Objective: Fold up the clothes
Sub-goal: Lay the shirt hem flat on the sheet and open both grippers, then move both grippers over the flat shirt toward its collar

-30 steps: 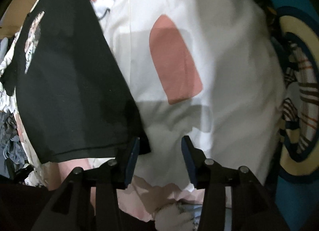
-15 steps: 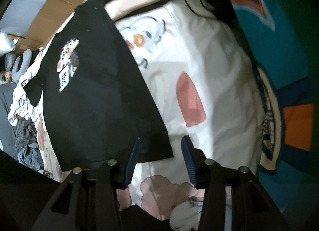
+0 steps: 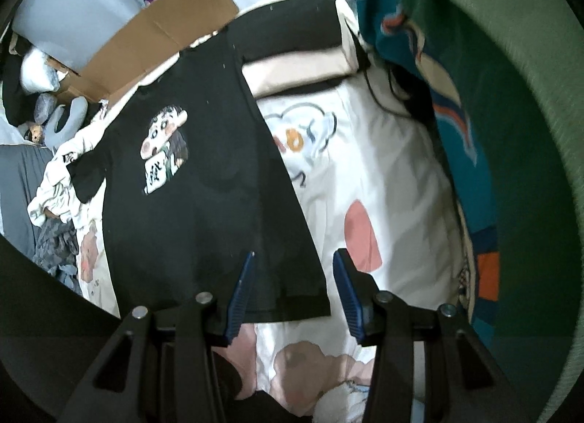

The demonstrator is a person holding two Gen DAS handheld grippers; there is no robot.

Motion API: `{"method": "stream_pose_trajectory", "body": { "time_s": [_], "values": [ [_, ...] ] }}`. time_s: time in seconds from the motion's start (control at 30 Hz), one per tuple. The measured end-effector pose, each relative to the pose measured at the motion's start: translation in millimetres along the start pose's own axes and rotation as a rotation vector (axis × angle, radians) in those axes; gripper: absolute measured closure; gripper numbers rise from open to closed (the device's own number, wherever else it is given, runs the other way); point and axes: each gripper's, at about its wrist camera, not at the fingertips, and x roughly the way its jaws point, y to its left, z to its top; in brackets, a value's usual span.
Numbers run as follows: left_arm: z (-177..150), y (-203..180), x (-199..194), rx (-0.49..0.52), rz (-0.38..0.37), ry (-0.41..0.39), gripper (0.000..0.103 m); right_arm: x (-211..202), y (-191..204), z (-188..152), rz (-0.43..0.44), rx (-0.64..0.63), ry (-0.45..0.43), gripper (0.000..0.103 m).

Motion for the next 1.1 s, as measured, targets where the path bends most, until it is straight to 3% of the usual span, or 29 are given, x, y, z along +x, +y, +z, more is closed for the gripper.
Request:
{"method": "stream_pose_trajectory", "body": {
  "time_s": [0.4,0.73,1.1],
  "values": [
    [9,-15,-6,0.011,0.004,-0.032,0.068,-36,30,18,-0.042,-0.137,-0.120,0.057],
    [45,-35,-3,0.022,0.011,-0.062,0.068,-42,40,35,-0.041,-0.149,-0.152,0.057],
    [89,-55,22,0.031,0.029,-0.044,0.068,-32,53,60,-0.070,-0.196,-0.158,0.057]
  ]
}}
